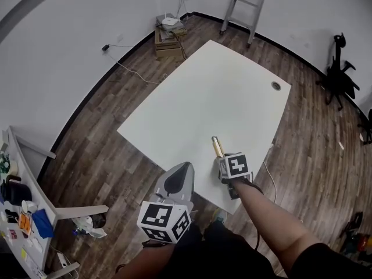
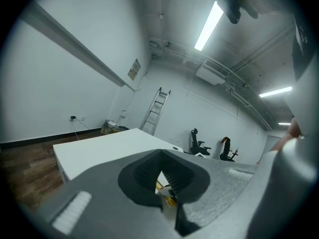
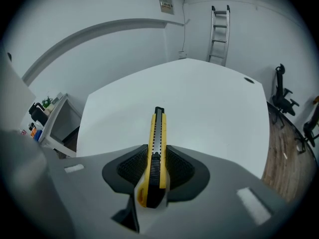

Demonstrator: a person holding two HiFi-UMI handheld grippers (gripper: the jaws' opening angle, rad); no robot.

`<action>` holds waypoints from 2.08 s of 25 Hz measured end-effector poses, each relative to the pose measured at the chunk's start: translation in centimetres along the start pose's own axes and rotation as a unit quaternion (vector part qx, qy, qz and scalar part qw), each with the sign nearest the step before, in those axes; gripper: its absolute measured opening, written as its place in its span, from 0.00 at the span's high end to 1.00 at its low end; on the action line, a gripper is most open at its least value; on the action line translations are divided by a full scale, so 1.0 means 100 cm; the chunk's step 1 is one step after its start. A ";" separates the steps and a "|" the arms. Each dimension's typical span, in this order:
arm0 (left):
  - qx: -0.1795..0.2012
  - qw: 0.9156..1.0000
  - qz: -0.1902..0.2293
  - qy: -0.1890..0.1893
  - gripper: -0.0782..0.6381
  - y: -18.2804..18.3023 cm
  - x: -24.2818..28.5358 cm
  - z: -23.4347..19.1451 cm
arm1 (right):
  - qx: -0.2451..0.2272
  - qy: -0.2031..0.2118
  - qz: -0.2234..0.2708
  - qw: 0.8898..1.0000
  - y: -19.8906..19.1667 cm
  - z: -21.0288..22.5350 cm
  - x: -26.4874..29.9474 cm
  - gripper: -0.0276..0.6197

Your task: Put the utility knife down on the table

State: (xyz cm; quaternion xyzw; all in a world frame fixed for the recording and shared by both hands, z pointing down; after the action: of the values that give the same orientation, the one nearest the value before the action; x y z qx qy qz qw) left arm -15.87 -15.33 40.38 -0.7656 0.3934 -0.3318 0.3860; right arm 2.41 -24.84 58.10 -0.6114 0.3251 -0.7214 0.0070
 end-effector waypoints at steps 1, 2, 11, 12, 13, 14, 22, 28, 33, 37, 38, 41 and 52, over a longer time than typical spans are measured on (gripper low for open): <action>0.001 1.000 -0.001 -0.001 0.89 0.000 0.002 0.000 | -0.001 0.000 0.000 1.000 0.000 0.000 0.001 0.74; 0.001 1.000 -0.003 -0.001 0.89 0.000 0.004 0.000 | -0.003 0.000 0.001 1.000 0.000 0.001 0.002 0.74; 0.008 1.000 -0.014 0.001 0.89 0.001 0.022 0.001 | 0.005 0.013 0.042 0.999 0.007 0.005 -0.008 0.62; 0.010 1.000 -0.015 0.002 0.89 0.002 0.024 0.002 | 0.008 0.016 0.058 0.998 0.010 0.005 -0.015 0.61; 0.014 1.000 -0.015 0.002 0.89 0.003 0.027 0.004 | 0.010 0.020 0.080 0.997 0.014 0.005 -0.025 0.60; 0.019 1.000 -0.015 0.003 0.89 0.004 0.031 0.006 | 0.009 0.021 0.108 0.994 0.019 0.006 -0.038 0.60; 0.067 0.998 0.008 -0.013 0.89 0.028 0.059 0.050 | -0.012 -0.053 0.378 0.924 0.050 0.023 -0.211 0.92; 0.107 0.994 0.022 -0.022 0.89 0.032 0.067 0.093 | -0.048 -0.094 0.465 0.879 0.038 0.032 -0.281 0.92; 0.117 0.992 0.036 -0.008 0.89 0.034 0.064 0.104 | -0.042 -0.083 0.459 0.884 0.028 0.039 -0.283 0.92; 0.117 0.992 0.039 0.004 0.89 0.031 0.065 0.106 | -0.050 -0.074 0.461 0.883 0.025 0.043 -0.277 0.92; 0.117 0.992 0.039 0.007 0.89 0.030 0.065 0.106 | -0.052 -0.071 0.460 0.884 0.026 0.044 -0.276 0.92; 0.112 0.993 0.037 0.015 0.89 0.026 0.067 0.105 | -0.054 -0.061 0.456 0.886 0.026 0.044 -0.271 0.92; 0.108 0.993 0.044 0.035 0.89 0.023 0.062 0.102 | -0.063 -0.040 0.442 0.894 0.023 0.045 -0.256 0.92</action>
State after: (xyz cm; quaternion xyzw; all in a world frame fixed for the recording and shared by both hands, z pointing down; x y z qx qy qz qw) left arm -5.42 -18.17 34.80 -0.6891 0.4017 -0.3818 0.4669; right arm 11.99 -18.34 34.72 -0.4323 0.6061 -0.5969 0.2990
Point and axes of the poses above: the fingertips, and each gripper's own axes: x forward along the fingers, z to its right, y out of its top, the point moved 6 cm from there along -x, backward along the fingers, and after that the axes turned 7 degrees about -x, right-handed, at the moved point
